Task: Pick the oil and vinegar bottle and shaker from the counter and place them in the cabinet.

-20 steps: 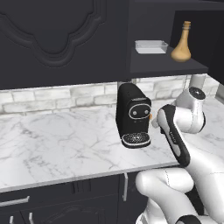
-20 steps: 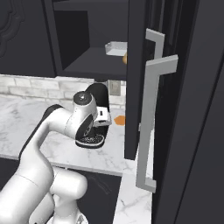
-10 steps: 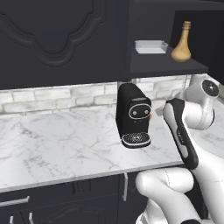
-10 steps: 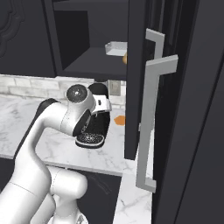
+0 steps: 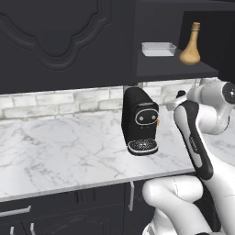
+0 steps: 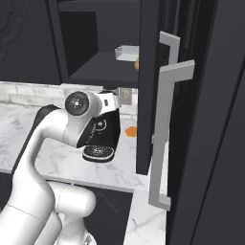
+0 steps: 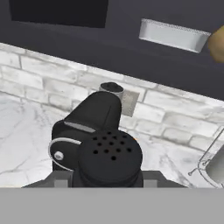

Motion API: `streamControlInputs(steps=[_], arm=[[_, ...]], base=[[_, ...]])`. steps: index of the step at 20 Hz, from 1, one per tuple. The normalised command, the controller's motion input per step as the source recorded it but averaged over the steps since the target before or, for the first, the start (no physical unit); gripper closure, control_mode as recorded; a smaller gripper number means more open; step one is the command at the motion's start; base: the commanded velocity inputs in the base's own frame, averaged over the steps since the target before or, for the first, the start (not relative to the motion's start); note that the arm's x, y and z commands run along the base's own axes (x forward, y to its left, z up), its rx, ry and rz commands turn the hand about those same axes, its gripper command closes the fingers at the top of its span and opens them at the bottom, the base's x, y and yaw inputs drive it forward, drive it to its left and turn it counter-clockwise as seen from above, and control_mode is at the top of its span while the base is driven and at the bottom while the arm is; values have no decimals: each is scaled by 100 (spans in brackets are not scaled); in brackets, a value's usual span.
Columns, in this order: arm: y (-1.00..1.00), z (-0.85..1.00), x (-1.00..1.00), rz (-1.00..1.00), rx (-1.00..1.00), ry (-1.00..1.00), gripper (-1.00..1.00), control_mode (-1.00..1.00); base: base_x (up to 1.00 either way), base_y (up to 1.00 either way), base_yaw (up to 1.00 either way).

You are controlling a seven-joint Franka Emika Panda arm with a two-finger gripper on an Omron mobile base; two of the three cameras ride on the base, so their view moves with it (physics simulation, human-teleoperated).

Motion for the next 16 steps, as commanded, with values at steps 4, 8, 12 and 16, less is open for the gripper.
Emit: streamControlInputs(steps=[4,8,12,16], arm=[[0,58,6,0,0,-15,100,-100],[0,61,14,0,0,-8,100,-100],[-4,53,25,0,3,0,100,-100],[-3,39,27,0,3,0,100,-100]], base=[[0,0,0],[0,0,0],[0,0,0],[0,0,0]])
